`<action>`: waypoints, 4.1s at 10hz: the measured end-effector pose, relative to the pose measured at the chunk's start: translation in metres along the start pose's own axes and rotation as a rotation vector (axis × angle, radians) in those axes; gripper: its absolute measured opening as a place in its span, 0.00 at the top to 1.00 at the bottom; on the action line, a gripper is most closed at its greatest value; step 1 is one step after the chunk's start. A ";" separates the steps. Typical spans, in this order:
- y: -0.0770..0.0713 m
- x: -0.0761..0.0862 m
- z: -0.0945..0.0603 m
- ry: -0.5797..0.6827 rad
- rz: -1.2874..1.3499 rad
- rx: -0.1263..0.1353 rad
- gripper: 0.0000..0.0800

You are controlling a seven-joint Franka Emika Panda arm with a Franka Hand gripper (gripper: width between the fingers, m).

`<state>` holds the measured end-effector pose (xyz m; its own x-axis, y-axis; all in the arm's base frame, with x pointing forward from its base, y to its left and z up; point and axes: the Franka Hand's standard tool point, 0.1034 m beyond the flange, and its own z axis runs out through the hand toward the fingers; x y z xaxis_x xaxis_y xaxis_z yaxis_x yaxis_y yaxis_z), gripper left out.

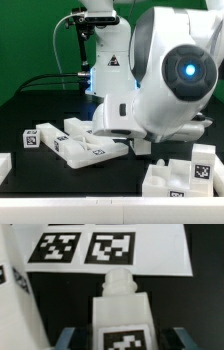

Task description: Assemble chair

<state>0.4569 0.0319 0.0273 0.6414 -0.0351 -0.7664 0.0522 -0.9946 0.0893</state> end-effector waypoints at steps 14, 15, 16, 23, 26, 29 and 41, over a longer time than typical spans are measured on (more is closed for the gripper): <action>-0.001 0.030 -0.141 0.817 0.081 0.125 0.65; -0.002 0.031 -0.141 0.862 0.081 0.123 0.65; -0.007 0.037 -0.146 0.931 0.088 0.125 0.65; 0.007 0.046 -0.177 1.178 0.110 0.138 0.65; 0.031 0.048 -0.178 1.254 0.218 0.284 0.65; 0.014 0.053 -0.177 1.299 0.242 0.292 0.65; 0.012 0.068 -0.147 1.270 0.258 0.264 0.65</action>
Offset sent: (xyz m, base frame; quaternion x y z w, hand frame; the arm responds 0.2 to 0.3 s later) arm 0.0401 -0.0166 0.0529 0.0024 0.1854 -0.0408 0.9818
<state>0.6133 0.0317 0.0698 0.8843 -0.2539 0.3918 -0.2357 -0.9672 -0.0948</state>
